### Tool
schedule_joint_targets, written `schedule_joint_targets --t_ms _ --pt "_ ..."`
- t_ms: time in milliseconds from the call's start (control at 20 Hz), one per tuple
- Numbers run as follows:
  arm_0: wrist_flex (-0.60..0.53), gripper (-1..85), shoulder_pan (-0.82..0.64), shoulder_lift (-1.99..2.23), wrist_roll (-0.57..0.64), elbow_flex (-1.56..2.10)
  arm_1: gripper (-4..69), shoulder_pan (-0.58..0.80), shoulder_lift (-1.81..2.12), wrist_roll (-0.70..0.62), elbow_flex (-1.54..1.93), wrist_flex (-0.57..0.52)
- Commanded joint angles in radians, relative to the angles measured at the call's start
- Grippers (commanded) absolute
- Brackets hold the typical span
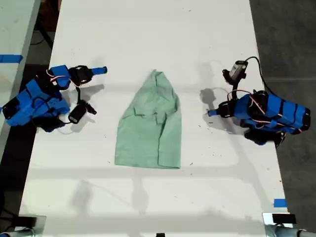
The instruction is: Fold t shirt
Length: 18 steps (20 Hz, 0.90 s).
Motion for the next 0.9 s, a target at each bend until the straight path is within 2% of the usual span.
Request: schedule_joint_targets --t_ms 0,850 --pt "-0.002 -0.3 -0.008 0.011 -0.021 0.040 1.8 0.000 0.011 0.015 0.046 0.002" --pt "-0.003 -0.3 -0.012 0.011 -0.017 0.040 1.8 -0.005 0.011 0.026 0.046 0.011"
